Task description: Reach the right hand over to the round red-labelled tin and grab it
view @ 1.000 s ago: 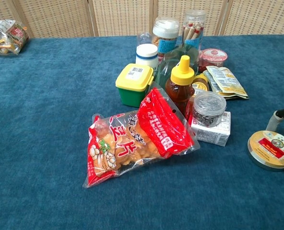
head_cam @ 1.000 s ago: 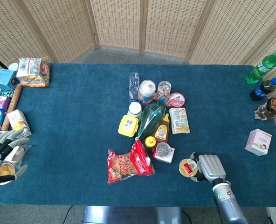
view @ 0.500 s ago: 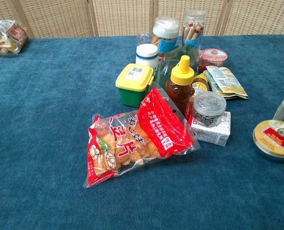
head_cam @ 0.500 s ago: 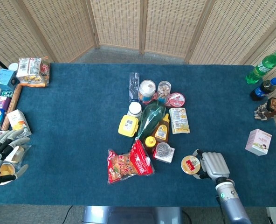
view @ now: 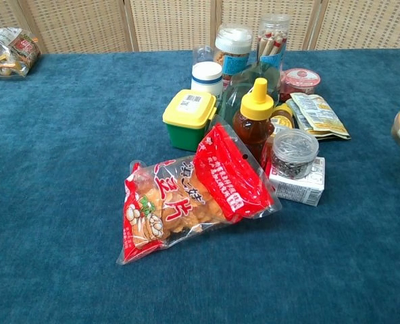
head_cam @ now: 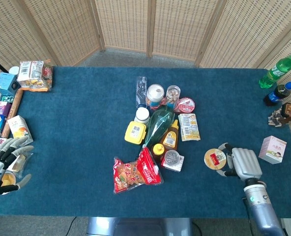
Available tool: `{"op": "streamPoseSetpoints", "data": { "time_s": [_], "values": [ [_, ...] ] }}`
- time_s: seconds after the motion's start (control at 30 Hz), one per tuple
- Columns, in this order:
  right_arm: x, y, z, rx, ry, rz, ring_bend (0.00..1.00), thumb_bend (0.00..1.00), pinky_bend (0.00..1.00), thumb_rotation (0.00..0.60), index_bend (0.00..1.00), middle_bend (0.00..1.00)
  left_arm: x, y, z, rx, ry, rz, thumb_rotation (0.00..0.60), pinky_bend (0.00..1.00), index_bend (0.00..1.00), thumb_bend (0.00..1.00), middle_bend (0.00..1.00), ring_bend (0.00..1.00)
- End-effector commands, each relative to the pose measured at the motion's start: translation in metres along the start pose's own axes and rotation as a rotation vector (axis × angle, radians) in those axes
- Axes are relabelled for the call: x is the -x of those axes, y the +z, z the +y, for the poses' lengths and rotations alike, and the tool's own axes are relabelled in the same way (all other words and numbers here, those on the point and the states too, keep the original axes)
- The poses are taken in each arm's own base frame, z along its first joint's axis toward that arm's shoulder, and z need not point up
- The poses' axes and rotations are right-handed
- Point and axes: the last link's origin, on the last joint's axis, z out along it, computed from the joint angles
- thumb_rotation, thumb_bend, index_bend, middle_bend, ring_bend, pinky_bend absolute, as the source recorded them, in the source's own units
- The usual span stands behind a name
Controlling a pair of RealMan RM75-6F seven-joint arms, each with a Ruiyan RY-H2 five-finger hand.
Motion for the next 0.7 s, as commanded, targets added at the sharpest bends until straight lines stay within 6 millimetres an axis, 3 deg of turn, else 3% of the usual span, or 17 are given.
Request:
{"op": "streamPoseSetpoints", "data": {
  "time_s": [0.03,0.37,0.7],
  "values": [
    [-0.028,0.002,-0.002,-0.024,0.055,0.071,0.67,0.00,0.53,0.600,0.43,0.80,0.001,0.000,0.001,0.002,-0.002,0.000,0.600,0.00,0.19,0.37,0.06,0.00],
    [-0.083,0.005,-0.017,-0.098,0.119,0.194,0.68,0.00,0.53,0.600,0.44,0.80,0.003,-0.004,0.001,0.002,-0.008,0.003,0.600,0.00,0.19,0.37,0.06,0.00],
    [-0.094,0.007,-0.029,-0.134,0.136,0.219,0.68,0.00,0.53,0.600,0.44,0.80,0.004,-0.006,-0.002,-0.006,-0.010,0.003,0.600,0.00,0.19,0.37,0.05,0.00]
  ]
}}
